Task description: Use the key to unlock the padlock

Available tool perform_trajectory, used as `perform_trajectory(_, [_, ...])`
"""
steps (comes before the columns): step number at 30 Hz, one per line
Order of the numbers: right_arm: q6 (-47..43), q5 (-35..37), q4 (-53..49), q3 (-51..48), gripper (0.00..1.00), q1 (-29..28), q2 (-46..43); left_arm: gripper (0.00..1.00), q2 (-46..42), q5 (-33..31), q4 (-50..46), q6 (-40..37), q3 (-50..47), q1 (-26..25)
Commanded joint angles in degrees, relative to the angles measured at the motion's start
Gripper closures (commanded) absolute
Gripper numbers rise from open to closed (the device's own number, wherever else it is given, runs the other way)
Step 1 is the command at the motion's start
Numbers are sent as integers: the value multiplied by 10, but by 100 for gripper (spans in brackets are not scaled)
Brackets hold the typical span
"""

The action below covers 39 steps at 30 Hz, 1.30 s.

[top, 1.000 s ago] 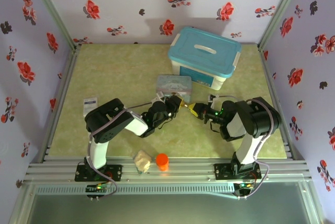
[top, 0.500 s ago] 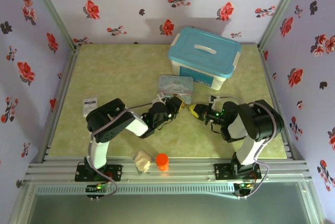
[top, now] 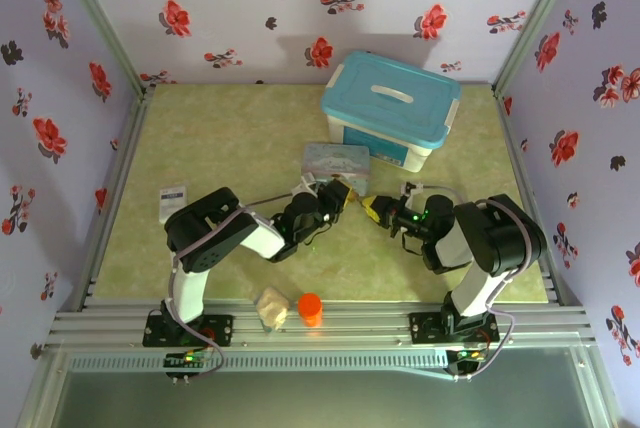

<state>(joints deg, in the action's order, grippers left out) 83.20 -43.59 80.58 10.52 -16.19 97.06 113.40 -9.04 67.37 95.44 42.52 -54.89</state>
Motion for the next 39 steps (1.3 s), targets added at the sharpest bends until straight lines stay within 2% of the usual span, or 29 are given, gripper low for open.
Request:
perform_trajectory(1, [12,49,-12,3,100,-15,2,100,-7,59,83,6,55,-27])
perform_trajectory(11, [27,65,-12,25,100,-13,-28,100,-2,63,81,15,64,-29])
perform_trajectory(18, [18,50,-12,18,100,8,-4,100,-20,58,79,-7,34,-26])
perform_trajectory(30, [9,31,-12,11,100,18,18,100,3,63,78,-9,27,-24])
perform_trajectory(39, [7,1,-12,8,100,28,-6,100,17,68,75,-17,21,-19])
